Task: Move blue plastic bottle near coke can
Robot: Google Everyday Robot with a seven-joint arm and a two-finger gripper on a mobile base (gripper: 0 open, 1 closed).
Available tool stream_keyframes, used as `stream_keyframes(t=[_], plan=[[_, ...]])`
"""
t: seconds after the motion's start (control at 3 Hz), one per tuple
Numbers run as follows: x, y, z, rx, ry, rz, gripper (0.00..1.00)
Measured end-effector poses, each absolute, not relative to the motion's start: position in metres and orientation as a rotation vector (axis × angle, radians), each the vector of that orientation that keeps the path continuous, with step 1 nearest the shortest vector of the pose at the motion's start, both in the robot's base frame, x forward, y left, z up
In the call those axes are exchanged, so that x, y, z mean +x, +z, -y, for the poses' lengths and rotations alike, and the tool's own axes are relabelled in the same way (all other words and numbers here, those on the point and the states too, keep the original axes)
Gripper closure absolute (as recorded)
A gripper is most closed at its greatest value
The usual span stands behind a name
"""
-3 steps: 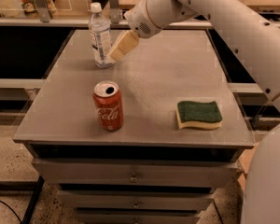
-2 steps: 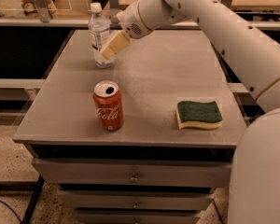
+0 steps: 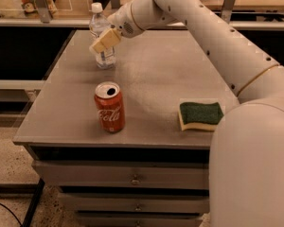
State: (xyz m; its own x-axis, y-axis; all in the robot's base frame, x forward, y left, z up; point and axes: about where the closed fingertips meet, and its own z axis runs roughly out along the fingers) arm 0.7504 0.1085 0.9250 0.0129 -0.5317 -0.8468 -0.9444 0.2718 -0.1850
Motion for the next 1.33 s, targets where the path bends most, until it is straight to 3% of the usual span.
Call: stream_keyframes(t=[1.0, 1.33], plan=[[0.758, 0.922, -0.112, -1.373, 0.661, -1.690, 0.87], [0.728, 0.933, -0.089, -1.435, 0.700, -1.695, 1.00]])
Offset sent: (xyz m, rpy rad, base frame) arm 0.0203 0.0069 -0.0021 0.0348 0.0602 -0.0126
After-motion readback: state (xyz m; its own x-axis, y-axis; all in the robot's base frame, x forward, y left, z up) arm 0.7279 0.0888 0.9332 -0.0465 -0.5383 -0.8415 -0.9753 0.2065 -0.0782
